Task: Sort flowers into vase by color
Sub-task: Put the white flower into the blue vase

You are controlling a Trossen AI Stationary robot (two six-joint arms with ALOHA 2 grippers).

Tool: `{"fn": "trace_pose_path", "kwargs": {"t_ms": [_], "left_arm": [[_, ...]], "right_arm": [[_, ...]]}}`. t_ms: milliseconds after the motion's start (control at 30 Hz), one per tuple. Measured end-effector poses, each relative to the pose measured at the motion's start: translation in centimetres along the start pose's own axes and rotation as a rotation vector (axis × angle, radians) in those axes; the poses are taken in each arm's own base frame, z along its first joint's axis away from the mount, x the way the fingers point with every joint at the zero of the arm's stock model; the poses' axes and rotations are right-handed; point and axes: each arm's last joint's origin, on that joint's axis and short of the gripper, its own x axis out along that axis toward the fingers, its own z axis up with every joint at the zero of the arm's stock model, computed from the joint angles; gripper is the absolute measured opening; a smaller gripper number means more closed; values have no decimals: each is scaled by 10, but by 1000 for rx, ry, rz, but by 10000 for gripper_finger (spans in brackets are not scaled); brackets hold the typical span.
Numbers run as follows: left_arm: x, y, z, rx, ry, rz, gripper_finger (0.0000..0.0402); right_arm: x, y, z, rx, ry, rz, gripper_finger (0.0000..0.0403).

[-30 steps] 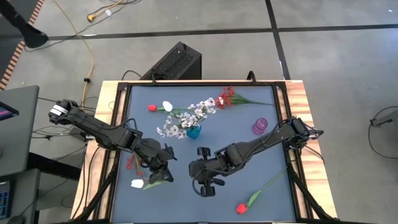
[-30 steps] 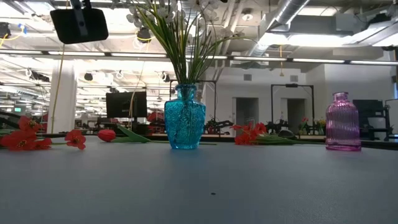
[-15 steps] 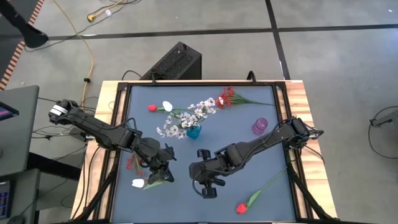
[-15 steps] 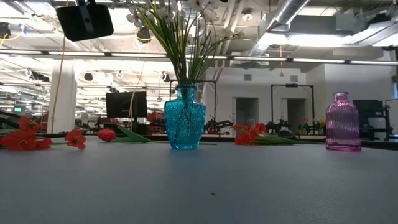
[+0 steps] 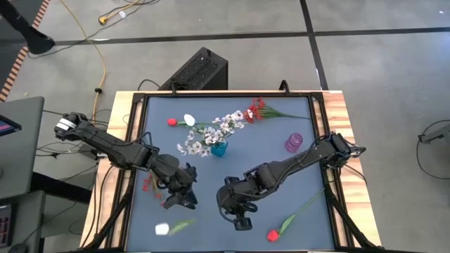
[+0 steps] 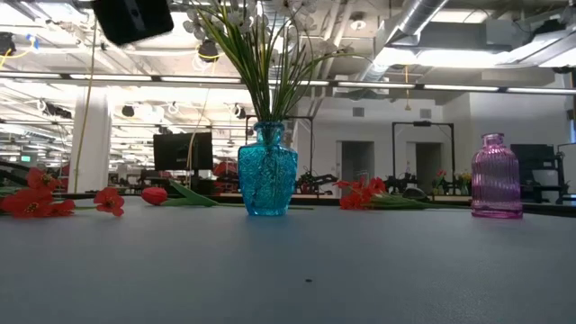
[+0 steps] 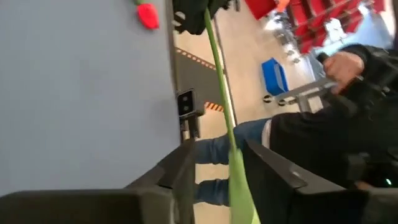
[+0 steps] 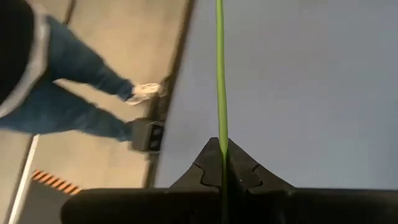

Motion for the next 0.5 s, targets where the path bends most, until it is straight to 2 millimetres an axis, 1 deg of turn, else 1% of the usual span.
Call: {"fn": "trace_pose_path", "kwargs": {"t_ms": [133, 233, 300, 400, 500], "left_arm": [[-9, -15, 0, 79, 23, -148, 142], [-19, -31, 0, 129, 31, -277, 143], [-27, -41, 0, 164, 1, -332, 143], [-43, -52, 3, 257, -112, -344, 144], [-58, -58, 6, 368, -275, -264, 144]], "right_arm": [[-20, 19, -3, -72, -26, 47, 21], [-42, 30, -4, -128, -74, 72, 21], [-60, 33, -1, -145, -136, 76, 21], [-86, 36, 9, -200, -279, 92, 21], [-110, 38, 21, -302, -469, 94, 21]]}}
